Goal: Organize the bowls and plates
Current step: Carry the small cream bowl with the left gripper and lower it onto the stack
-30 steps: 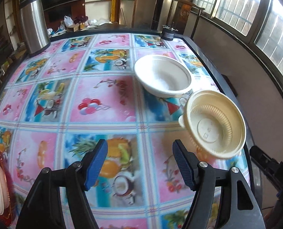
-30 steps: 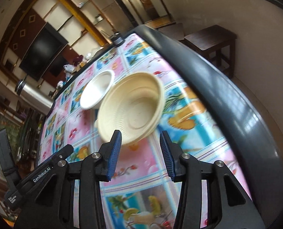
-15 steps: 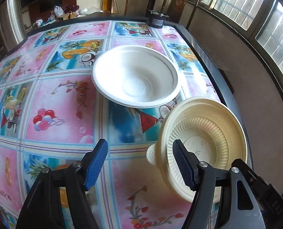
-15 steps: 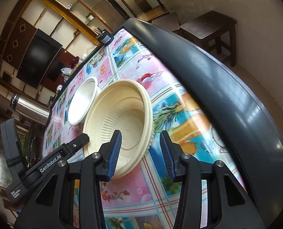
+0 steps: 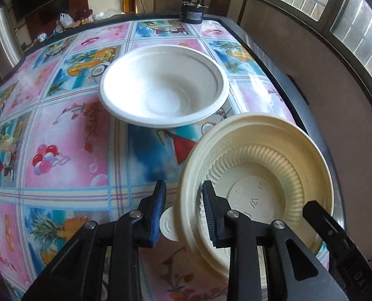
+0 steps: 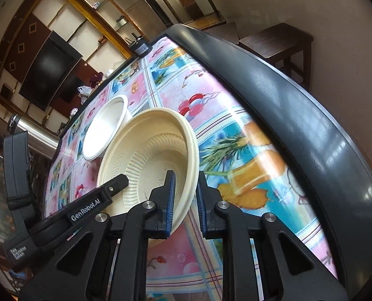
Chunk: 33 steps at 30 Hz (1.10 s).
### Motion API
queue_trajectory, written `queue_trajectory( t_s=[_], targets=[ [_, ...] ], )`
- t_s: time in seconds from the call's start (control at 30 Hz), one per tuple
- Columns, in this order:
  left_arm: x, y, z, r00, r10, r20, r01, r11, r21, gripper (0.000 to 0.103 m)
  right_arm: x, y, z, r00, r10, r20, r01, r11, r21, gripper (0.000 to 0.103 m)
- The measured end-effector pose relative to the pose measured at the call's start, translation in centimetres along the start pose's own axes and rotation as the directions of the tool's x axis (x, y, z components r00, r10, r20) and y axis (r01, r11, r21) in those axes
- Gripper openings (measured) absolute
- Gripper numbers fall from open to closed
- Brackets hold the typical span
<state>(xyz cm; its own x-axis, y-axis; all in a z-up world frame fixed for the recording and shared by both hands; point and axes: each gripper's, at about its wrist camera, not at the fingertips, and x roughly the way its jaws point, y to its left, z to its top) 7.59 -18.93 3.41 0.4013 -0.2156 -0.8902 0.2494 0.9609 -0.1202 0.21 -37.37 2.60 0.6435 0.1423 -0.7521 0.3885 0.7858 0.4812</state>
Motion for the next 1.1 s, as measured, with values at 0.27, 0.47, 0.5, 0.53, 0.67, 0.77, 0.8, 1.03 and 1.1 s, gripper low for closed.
queue_trajectory(
  t_s=[0.27, 0.47, 0.5, 0.53, 0.67, 0.77, 0.8, 1.03, 1.1],
  targets=[
    [-3.0, 2.8, -2.4, 1.0, 0.005, 0.018, -0.004, 1.0, -0.019, 0.029, -1.0, 2.1, -2.2, 1.0, 0.028, -0.004, -0.028, 0.999, -0.032, 0.015],
    [-4.7, 5.1, -4.1, 0.998, 0.046, 0.048, -0.045, 0.998, -0.036, 0.029, -1.2, 4.1, -4.1, 0.998, 0.058, -0.029, -0.059, 0.996, -0.069, 0.015],
    [-5.0, 5.7, -4.4, 0.997, 0.053, 0.051, -0.051, 0.998, -0.042, 0.029, -1.2, 4.5, -4.5, 0.998, 0.06, -0.033, -0.063, 0.995, -0.078, 0.015],
    [-5.1, 6.1, -4.6, 0.997, 0.055, 0.051, -0.052, 0.997, -0.048, 0.029, -1.1, 5.0, -4.9, 0.997, 0.061, -0.038, -0.064, 0.994, -0.089, 0.015],
    [-5.9, 8.6, -5.9, 0.996, 0.074, 0.055, -0.069, 0.994, -0.087, 0.029, -0.9, 6.8, -6.3, 0.994, 0.086, -0.064, -0.094, 0.988, -0.119, 0.015],
    [-6.7, 10.3, -6.7, 0.994, 0.093, 0.062, -0.086, 0.99, -0.11, 0.029, -0.7, 8.6, -7.4, 0.992, 0.102, -0.08, -0.113, 0.983, -0.148, 0.015],
    [-7.1, 11.0, -6.9, 0.993, 0.101, 0.068, -0.092, 0.988, -0.122, 0.029, -0.6, 9.3, -7.7, 0.99, 0.107, -0.086, -0.12, 0.98, -0.16, 0.015],
    [-9.9, 15.5, -8.8, 0.984, 0.148, 0.097, -0.127, 0.973, -0.192, 0.029, -0.3, 13.8, -10.1, 0.982, 0.141, -0.126, -0.167, 0.959, -0.229, 0.016],
    [-10.6, 16.8, -9.2, 0.982, 0.161, 0.102, -0.137, 0.967, -0.215, 0.029, -0.2, 15.4, -10.8, 0.978, 0.157, -0.14, -0.188, 0.95, -0.25, 0.016]
  ],
)
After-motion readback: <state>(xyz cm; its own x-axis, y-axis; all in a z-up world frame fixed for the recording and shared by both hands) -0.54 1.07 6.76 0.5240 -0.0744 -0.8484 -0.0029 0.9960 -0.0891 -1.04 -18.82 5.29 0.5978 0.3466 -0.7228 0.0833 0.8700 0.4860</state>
